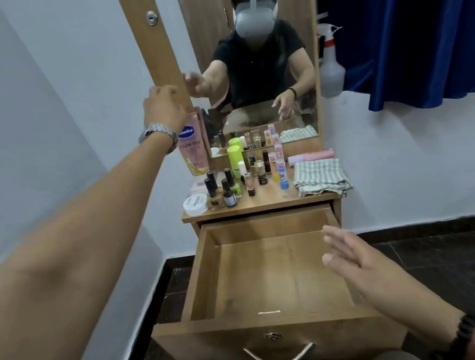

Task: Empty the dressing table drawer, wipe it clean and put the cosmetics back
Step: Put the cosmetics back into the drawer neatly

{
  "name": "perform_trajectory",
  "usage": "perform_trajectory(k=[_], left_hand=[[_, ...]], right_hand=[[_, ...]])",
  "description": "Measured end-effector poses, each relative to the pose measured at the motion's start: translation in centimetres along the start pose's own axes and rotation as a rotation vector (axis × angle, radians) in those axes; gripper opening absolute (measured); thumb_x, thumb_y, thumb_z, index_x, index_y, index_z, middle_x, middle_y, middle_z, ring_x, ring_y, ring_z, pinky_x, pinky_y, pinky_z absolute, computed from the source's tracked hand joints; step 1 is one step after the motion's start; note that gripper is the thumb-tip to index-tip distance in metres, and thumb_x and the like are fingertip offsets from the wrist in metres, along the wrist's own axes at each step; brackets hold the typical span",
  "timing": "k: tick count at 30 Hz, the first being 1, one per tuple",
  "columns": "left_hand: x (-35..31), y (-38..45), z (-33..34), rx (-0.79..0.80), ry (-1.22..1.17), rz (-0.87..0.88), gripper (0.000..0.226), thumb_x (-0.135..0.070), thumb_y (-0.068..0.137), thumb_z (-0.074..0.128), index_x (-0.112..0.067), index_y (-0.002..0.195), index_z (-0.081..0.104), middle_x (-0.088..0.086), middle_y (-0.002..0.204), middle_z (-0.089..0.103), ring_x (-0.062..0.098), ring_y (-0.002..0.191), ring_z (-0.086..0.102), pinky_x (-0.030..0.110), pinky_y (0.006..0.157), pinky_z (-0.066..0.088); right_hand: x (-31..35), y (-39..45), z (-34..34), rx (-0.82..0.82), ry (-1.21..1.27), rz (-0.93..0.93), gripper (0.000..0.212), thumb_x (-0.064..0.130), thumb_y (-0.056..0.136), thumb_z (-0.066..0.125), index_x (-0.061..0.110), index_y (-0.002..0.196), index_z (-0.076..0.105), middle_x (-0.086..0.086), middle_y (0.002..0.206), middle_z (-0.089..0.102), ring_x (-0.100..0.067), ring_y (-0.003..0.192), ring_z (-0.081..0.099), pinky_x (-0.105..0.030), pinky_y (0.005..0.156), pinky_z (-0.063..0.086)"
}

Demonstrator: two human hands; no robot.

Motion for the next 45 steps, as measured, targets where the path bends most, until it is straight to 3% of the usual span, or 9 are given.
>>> perform_trajectory(k=[10,15,18,22,26,32,38,42,45], left_hand=[[4.2,0.2,1.3,0.116,-0.038,-0.138,0.034,-0.023,0.093,0.056,-0.013,0.125,0.061,0.007,0.131,0.059,0.027,0.113,0.058,0.035,0.089,0.048],[3.9,-0.1,1.1,0.085,-0.017,-0.101,0.018,-0.017,0.091,0.058,-0.009,0.101,0.07,0.009,0.108,0.069,0.027,0.096,0.063,0.031,0.077,0.049],[4.0,-0.5,0.5,0.071,-0.007,-0.091,0.017,-0.015,0.092,0.056,-0.009,0.1,0.07,0.009,0.107,0.068,0.028,0.095,0.063,0.03,0.073,0.047],[3.5,-0.6,-3.5,-0.072,-0.115,-0.048,0.016,-0.014,0.09,0.054,-0.015,0.094,0.069,0.002,0.101,0.069,0.017,0.086,0.061,0.026,0.072,0.047],[-0.2,-2.4,-9.2,-0.123,-0.207,0.127,0.008,-0.018,0.089,0.058,-0.018,0.09,0.066,-0.005,0.094,0.067,0.012,0.081,0.062,0.027,0.076,0.052],[-4.6,-9.7,-12.2,0.076,-0.484,0.136,0.002,-0.015,0.087,0.066,-0.013,0.087,0.067,0.004,0.088,0.068,0.02,0.074,0.069,0.03,0.069,0.059],[-6.6,-16.6,-8.2,0.444,-0.79,-0.027,0.006,-0.012,0.087,0.066,-0.007,0.09,0.067,0.0,0.078,0.068,0.006,0.067,0.065,0.024,0.064,0.057],[-5.0,-18.7,-5.2,0.466,-0.852,-0.182,0.007,-0.016,0.087,0.067,-0.009,0.089,0.068,0.004,0.077,0.07,0.012,0.067,0.064,0.033,0.067,0.055],[-2.7,-20.1,-2.4,0.447,-0.886,-0.328,0.006,-0.014,0.085,0.069,-0.01,0.088,0.065,0.005,0.077,0.068,0.014,0.068,0.065,0.035,0.071,0.056]], right_hand=[[0.1,-1.0,2.1,0.095,-0.306,-0.078,0.059,0.052,0.092,0.048,0.057,0.142,0.017,0.028,0.151,0.028,0.002,0.141,0.025,-0.037,0.118,0.024],[0.4,-1.2,2.3,0.091,-0.339,-0.086,0.059,0.048,0.093,0.048,0.052,0.144,0.018,0.027,0.15,0.03,0.003,0.139,0.027,-0.032,0.116,0.026],[0.4,-1.3,2.3,0.086,-0.361,-0.085,0.059,0.049,0.092,0.049,0.052,0.143,0.02,0.023,0.14,0.045,0.0,0.128,0.044,-0.032,0.113,0.03],[1.0,-1.4,2.1,0.056,-0.348,-0.139,0.056,0.043,0.094,0.052,0.05,0.141,0.025,0.029,0.142,0.037,0.008,0.134,0.031,-0.026,0.111,0.029],[1.7,-1.5,1.6,-0.003,-0.313,-0.2,0.056,0.039,0.092,0.057,0.054,0.137,0.029,0.027,0.139,0.042,0.01,0.129,0.036,-0.028,0.109,0.035],[3.3,-2.0,2.1,-0.025,-0.21,-0.284,0.066,0.034,0.089,0.063,0.053,0.138,0.024,0.033,0.141,0.036,0.014,0.123,0.04,-0.03,0.104,0.042],[4.2,-2.3,2.8,0.058,0.185,-0.256,0.068,0.023,0.083,0.072,0.046,0.134,0.033,0.023,0.138,0.049,0.001,0.122,0.052,-0.021,0.095,0.044],[3.4,-2.3,3.6,0.103,0.197,-0.227,0.054,0.016,0.084,0.072,0.046,0.12,0.045,0.016,0.123,0.064,0.001,0.109,0.062,-0.025,0.087,0.052],[2.4,-2.1,4.3,0.11,0.169,-0.183,0.057,0.021,0.083,0.073,0.044,0.125,0.044,0.013,0.119,0.067,-0.002,0.105,0.065,-0.025,0.083,0.052]])
Point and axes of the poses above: each hand's wrist, its own y-axis towards the middle knuckle, its own z-axis out of the palm, x = y × z, the point moved 7 cm from there along y, towards the middle knuckle
